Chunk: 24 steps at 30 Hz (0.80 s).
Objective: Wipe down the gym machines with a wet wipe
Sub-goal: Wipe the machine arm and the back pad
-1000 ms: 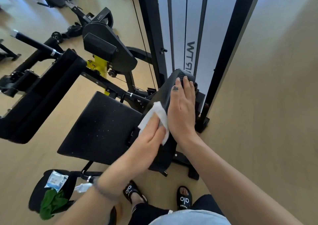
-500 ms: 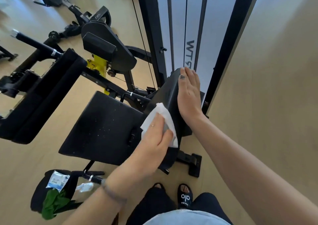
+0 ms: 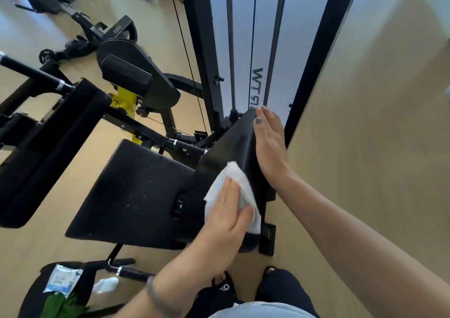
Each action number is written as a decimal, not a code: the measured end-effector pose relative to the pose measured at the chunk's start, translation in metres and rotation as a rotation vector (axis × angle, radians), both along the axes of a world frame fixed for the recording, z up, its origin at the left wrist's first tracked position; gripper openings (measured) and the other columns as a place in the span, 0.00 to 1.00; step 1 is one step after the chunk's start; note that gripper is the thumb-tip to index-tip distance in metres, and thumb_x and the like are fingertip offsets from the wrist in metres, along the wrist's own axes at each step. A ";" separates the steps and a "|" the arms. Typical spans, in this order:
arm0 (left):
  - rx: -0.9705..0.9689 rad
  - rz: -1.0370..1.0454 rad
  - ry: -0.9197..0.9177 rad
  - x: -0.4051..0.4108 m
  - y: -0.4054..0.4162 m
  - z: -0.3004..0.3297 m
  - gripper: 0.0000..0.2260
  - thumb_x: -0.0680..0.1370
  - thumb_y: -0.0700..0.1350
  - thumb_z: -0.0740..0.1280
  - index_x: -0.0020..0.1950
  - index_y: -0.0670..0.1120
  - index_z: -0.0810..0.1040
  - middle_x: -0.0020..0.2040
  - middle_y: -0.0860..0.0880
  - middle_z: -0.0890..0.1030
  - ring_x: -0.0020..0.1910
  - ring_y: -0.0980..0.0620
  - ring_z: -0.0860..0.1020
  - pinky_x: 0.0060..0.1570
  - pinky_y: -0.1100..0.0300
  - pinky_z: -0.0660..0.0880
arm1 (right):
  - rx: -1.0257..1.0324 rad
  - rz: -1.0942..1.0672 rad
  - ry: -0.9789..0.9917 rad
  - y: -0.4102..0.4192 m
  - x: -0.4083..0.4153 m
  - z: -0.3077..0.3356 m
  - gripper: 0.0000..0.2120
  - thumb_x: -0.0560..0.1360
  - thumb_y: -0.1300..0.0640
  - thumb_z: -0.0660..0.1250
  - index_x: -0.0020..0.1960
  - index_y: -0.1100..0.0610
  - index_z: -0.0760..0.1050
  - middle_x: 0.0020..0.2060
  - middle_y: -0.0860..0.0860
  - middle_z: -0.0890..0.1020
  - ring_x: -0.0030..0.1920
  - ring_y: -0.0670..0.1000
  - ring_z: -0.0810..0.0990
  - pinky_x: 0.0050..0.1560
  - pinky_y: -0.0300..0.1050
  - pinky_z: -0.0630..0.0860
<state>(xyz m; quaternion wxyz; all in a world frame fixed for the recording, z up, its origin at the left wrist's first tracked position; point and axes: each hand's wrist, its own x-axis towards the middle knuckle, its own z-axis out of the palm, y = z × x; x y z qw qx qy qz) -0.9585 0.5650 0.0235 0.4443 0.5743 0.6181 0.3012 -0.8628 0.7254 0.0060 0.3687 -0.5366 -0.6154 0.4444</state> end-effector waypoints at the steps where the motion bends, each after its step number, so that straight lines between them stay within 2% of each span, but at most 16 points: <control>1: -0.008 0.020 -0.030 0.001 0.022 -0.001 0.15 0.83 0.48 0.57 0.68 0.44 0.65 0.64 0.45 0.71 0.66 0.48 0.70 0.69 0.45 0.67 | 0.009 -0.003 -0.001 0.000 0.000 -0.001 0.23 0.87 0.48 0.49 0.82 0.49 0.57 0.81 0.42 0.55 0.80 0.41 0.47 0.79 0.43 0.41; 3: 0.014 0.040 -0.050 0.002 0.072 -0.002 0.18 0.79 0.50 0.58 0.65 0.41 0.67 0.61 0.43 0.74 0.63 0.45 0.73 0.66 0.42 0.70 | 0.006 -0.022 0.074 -0.002 -0.001 -0.001 0.23 0.86 0.48 0.50 0.80 0.49 0.61 0.79 0.44 0.60 0.80 0.43 0.52 0.81 0.48 0.47; 4: 0.015 0.053 -0.060 0.003 0.096 0.000 0.23 0.77 0.53 0.58 0.68 0.42 0.67 0.64 0.43 0.74 0.66 0.46 0.72 0.68 0.43 0.69 | -0.020 -0.054 0.153 -0.001 -0.001 0.001 0.22 0.85 0.47 0.52 0.77 0.48 0.66 0.77 0.44 0.66 0.78 0.44 0.59 0.81 0.50 0.54; 6: 0.000 0.088 -0.056 0.003 0.138 0.000 0.32 0.74 0.58 0.57 0.74 0.44 0.65 0.70 0.43 0.73 0.72 0.46 0.70 0.74 0.44 0.65 | -0.098 -0.118 0.273 0.010 -0.001 0.009 0.15 0.83 0.46 0.55 0.64 0.47 0.76 0.63 0.45 0.76 0.67 0.45 0.74 0.73 0.53 0.68; 8: -0.039 0.124 -0.031 0.006 0.155 0.001 0.26 0.77 0.52 0.59 0.73 0.42 0.66 0.67 0.41 0.74 0.70 0.45 0.71 0.73 0.43 0.66 | -0.135 -0.063 0.226 0.030 0.004 0.019 0.15 0.84 0.45 0.54 0.56 0.48 0.77 0.55 0.45 0.79 0.60 0.46 0.78 0.66 0.52 0.73; 10: -0.058 0.161 -0.079 0.011 0.139 0.001 0.16 0.81 0.44 0.59 0.68 0.43 0.69 0.61 0.41 0.76 0.64 0.44 0.74 0.68 0.45 0.71 | -0.136 0.082 0.146 0.047 0.012 0.024 0.19 0.86 0.45 0.51 0.61 0.51 0.77 0.54 0.44 0.79 0.60 0.45 0.76 0.63 0.44 0.70; 11: -0.076 0.168 -0.081 0.009 0.119 -0.001 0.10 0.83 0.44 0.58 0.65 0.47 0.70 0.58 0.43 0.76 0.62 0.45 0.75 0.66 0.51 0.72 | -0.114 0.141 0.103 0.049 0.014 0.023 0.21 0.87 0.46 0.49 0.63 0.53 0.77 0.54 0.44 0.78 0.60 0.45 0.75 0.61 0.42 0.69; 12: -0.106 0.176 -0.066 0.009 0.091 0.004 0.08 0.85 0.44 0.58 0.61 0.55 0.70 0.56 0.50 0.76 0.60 0.51 0.75 0.62 0.62 0.73 | -0.083 0.188 0.063 0.049 0.016 0.021 0.21 0.87 0.46 0.48 0.66 0.54 0.76 0.56 0.43 0.78 0.61 0.44 0.74 0.62 0.43 0.68; 13: -0.099 0.189 -0.063 0.014 0.064 0.010 0.11 0.86 0.45 0.57 0.60 0.63 0.68 0.55 0.60 0.74 0.60 0.63 0.74 0.58 0.73 0.70 | -0.042 0.240 0.008 0.049 0.020 0.017 0.22 0.87 0.47 0.48 0.70 0.54 0.74 0.61 0.43 0.76 0.64 0.43 0.71 0.68 0.45 0.66; 14: -0.097 0.206 -0.043 0.023 0.038 0.024 0.14 0.86 0.46 0.57 0.61 0.68 0.65 0.57 0.67 0.73 0.60 0.73 0.71 0.58 0.78 0.66 | 0.019 0.294 -0.073 0.049 0.023 0.012 0.23 0.87 0.47 0.47 0.75 0.53 0.70 0.68 0.44 0.73 0.69 0.43 0.67 0.74 0.45 0.60; 15: -0.118 0.223 -0.014 0.030 0.023 0.032 0.18 0.86 0.46 0.56 0.65 0.70 0.62 0.61 0.70 0.74 0.63 0.76 0.68 0.61 0.77 0.64 | 0.085 0.334 -0.155 0.048 0.024 0.007 0.23 0.87 0.48 0.47 0.79 0.54 0.64 0.73 0.46 0.70 0.73 0.44 0.62 0.77 0.43 0.53; 16: -0.112 0.233 0.017 0.035 0.014 0.034 0.20 0.86 0.45 0.56 0.69 0.70 0.62 0.65 0.69 0.74 0.66 0.74 0.68 0.65 0.73 0.64 | 0.140 0.357 -0.223 0.050 0.024 0.003 0.24 0.87 0.48 0.46 0.81 0.55 0.60 0.76 0.47 0.66 0.76 0.45 0.59 0.78 0.41 0.48; 19: -0.095 0.283 0.067 0.032 0.037 0.021 0.16 0.86 0.47 0.56 0.68 0.67 0.66 0.64 0.62 0.77 0.64 0.64 0.73 0.68 0.59 0.69 | 0.253 0.355 -0.382 0.056 0.019 -0.006 0.27 0.86 0.46 0.43 0.82 0.56 0.57 0.77 0.49 0.65 0.77 0.49 0.58 0.80 0.47 0.48; 21: -0.109 0.312 0.079 0.029 0.080 0.014 0.11 0.84 0.51 0.57 0.66 0.53 0.71 0.60 0.45 0.78 0.59 0.46 0.77 0.65 0.42 0.73 | 0.276 0.361 -0.426 0.060 0.016 -0.009 0.30 0.84 0.43 0.40 0.80 0.56 0.60 0.76 0.50 0.68 0.77 0.51 0.62 0.79 0.55 0.54; 22: -0.099 0.308 0.047 0.028 0.102 0.013 0.15 0.83 0.52 0.57 0.66 0.47 0.71 0.62 0.39 0.76 0.61 0.39 0.75 0.65 0.38 0.72 | 0.276 0.377 -0.421 0.063 0.017 -0.008 0.32 0.83 0.42 0.39 0.79 0.56 0.64 0.73 0.50 0.71 0.75 0.51 0.64 0.78 0.56 0.57; 24: -0.082 0.281 -0.013 0.032 0.140 0.018 0.18 0.83 0.49 0.58 0.71 0.44 0.69 0.67 0.39 0.74 0.68 0.42 0.73 0.70 0.42 0.70 | 0.244 0.423 -0.337 0.074 0.019 0.002 0.32 0.84 0.43 0.39 0.70 0.57 0.74 0.64 0.50 0.77 0.67 0.51 0.72 0.74 0.55 0.62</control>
